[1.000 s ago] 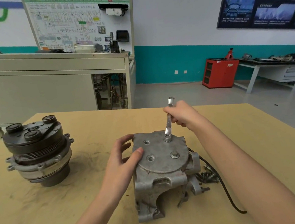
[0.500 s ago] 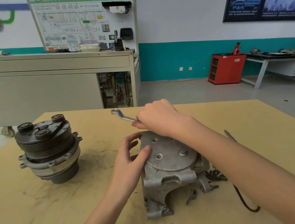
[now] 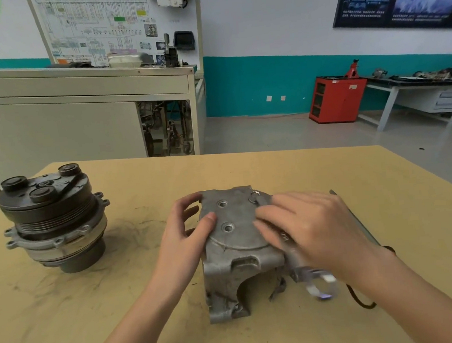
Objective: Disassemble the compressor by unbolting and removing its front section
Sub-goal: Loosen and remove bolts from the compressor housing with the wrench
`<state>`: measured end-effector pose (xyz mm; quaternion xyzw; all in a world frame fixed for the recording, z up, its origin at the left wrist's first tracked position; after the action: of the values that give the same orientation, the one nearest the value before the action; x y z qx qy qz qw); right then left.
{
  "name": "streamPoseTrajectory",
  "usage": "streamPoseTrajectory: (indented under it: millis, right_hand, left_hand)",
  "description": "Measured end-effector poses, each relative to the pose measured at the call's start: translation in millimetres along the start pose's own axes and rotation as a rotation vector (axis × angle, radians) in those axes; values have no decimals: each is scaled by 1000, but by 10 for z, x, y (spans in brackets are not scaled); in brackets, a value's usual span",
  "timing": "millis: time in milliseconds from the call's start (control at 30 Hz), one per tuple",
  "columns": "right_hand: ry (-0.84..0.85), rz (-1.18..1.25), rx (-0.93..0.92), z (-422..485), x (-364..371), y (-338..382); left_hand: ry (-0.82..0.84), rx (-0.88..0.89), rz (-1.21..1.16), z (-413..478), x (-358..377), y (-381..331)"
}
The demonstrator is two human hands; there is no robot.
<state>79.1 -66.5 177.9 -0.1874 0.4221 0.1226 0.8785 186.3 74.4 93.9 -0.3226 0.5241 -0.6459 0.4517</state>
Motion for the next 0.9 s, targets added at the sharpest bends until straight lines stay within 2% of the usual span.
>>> streamPoseTrajectory:
  millis: [67, 200, 300, 467, 567, 667, 767, 900]
  right_hand:
    - [-25, 222, 83, -155, -3, -190]
    - [27, 1040, 456, -305, 232, -632]
    - [55, 1299, 580, -272, 437, -859]
    - [40, 1768, 671, -203, 707, -1028]
    - [33, 1894, 714, -192, 797, -1045]
    - [10, 1914, 827, -173, 837, -1069]
    - [29, 1795, 972, -77, 860, -1111]
    - [214, 1623, 1058, 199, 933, -1137]
  left_hand:
    - [4, -4, -2, -6, 6, -13]
    - [9, -9, -12, -6, 13, -32]
    - [9, -14, -7, -19, 12, -35]
    - [2, -12, -6, -17, 12, -42]
    - [-1, -4, 5, -18, 12, -49]
    - [-3, 1, 7, -19, 16, -56]
    - [2, -1, 9, -20, 18, -58]
    - [6, -9, 9, -26, 16, -66]
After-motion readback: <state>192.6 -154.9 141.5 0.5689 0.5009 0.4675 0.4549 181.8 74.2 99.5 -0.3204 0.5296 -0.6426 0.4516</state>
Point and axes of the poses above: each hand's wrist, its own z-axis towards the middle knuckle, its own x-axis out of the palm, y = z × x, the point moved 5 cm from there along z, towards the middle knuckle, and after that the axes turned 8 degrees about y, right-handed, at the moved point
